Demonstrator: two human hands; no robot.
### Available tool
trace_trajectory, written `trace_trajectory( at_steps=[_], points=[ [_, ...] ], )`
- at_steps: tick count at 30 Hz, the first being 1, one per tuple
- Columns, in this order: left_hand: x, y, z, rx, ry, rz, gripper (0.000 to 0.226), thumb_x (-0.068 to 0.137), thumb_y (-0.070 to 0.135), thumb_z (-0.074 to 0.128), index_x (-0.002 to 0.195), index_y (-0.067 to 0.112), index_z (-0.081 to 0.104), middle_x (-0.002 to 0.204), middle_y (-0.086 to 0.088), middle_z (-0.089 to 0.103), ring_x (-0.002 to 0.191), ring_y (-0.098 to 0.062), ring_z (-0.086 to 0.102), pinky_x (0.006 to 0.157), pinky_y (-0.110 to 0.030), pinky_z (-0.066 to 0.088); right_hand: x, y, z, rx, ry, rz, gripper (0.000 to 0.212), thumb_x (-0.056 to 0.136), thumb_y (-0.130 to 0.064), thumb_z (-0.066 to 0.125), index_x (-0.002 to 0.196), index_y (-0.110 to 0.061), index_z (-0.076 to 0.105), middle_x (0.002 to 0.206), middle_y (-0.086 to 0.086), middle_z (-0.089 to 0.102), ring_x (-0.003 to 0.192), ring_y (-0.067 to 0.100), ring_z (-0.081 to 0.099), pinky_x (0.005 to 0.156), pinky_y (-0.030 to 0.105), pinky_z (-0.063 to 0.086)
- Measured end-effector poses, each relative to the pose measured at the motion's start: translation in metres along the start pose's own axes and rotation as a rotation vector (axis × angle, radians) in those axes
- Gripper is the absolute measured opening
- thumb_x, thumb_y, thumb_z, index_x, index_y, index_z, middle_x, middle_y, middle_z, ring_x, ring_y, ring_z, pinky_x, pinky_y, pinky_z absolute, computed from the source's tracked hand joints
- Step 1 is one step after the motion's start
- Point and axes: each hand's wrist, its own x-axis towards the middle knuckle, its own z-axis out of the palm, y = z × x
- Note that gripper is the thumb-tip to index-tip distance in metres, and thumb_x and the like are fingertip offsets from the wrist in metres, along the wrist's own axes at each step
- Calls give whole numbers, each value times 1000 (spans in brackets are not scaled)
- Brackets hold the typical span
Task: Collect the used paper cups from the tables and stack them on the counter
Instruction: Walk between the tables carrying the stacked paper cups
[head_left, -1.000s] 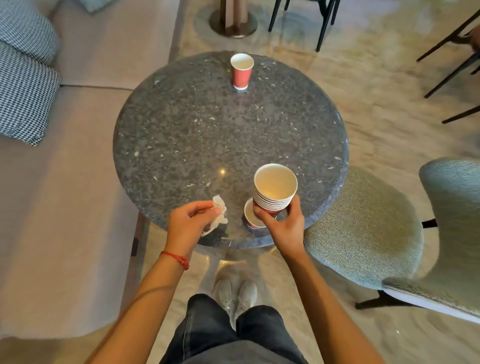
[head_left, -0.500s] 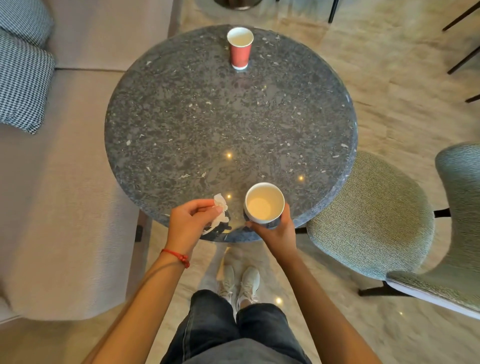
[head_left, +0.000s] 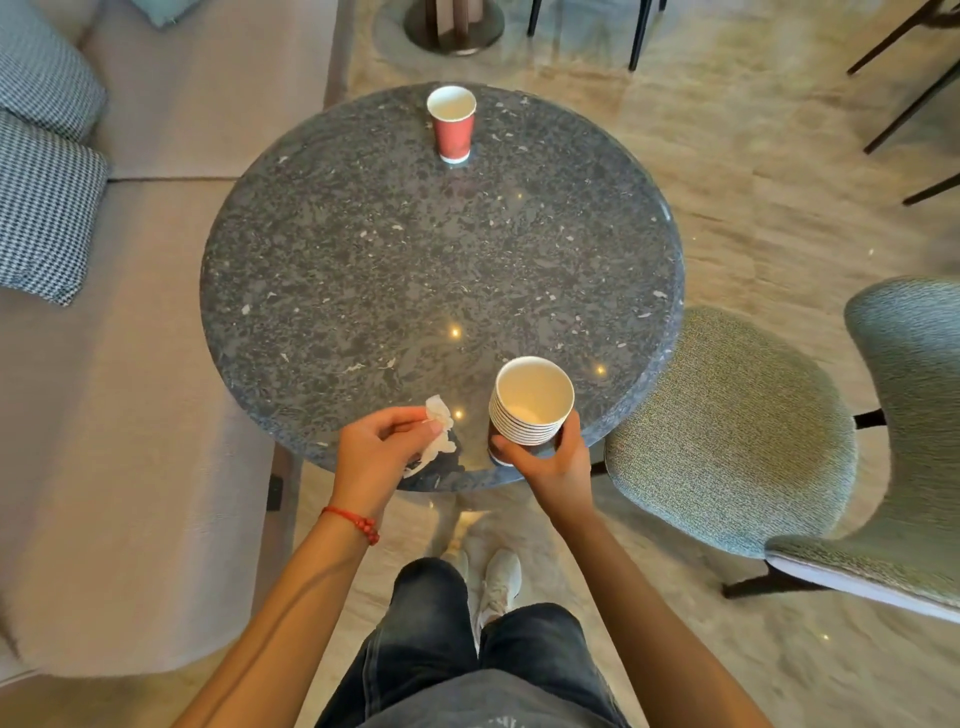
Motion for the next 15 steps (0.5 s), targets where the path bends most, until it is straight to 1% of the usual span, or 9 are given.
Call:
trace_trajectory(
  at_steps=[2,4,6,8,10,11,12,15],
  points=[
    [0,4,8,12,-46,11,22,77,1,71,72,23,68,54,15,68,49,5,59,48,-9,47,-6,-4,-8,19,27,10,59,65,-15,85,100,-42,45,99,-25,56,90,-21,53,70,-2,39],
    [1,8,18,34,-107,23,21,76,1,72,72,21,68,53,14,67,49,5,59,48,-9,47,-13,-5,-17,49,85,24,57,65,-15,85,99,-42,48,96,-25,60,89,-19,55,70,0,41],
    [2,13,29,64,-183,43,19,76,2,72,72,21,69,53,14,67,50,5,60,50,-10,49,-19,-5,-27,91,177,46,55,64,-15,85,97,-40,50,93,-22,62,86,-17,57,69,2,43],
    [3,18,41,94,-271,65,16,75,4,73,74,20,70,53,15,67,50,4,59,50,-10,49,-27,-7,-36,149,267,69,52,64,-14,85,98,-36,53,94,-17,65,85,-13,61,69,5,46],
    [3,24,51,136,-366,91,15,74,7,74,74,22,71,55,14,68,50,5,59,50,-9,47,-37,-8,-44,209,345,88,54,66,-13,84,109,-28,55,101,-10,67,91,-4,63,75,12,50],
    [4,27,56,155,-417,103,17,74,7,74,71,24,71,57,13,69,51,4,59,50,-9,48,-43,-8,-48,237,387,91,56,66,-13,84,114,-21,55,103,-5,68,94,1,64,78,15,52],
    [4,29,61,174,-467,114,19,74,8,75,68,26,72,59,10,70,52,2,59,51,-10,48,-50,-10,-52,257,430,91,57,66,-13,83,116,-16,55,103,-2,69,94,5,65,79,18,52],
    [3,34,77,234,-601,144,17,74,10,75,69,26,74,63,7,72,56,-3,60,53,-11,49,-70,-14,-60,298,550,91,53,68,-10,82,114,-10,57,100,-1,70,88,1,65,73,15,51]
  ],
)
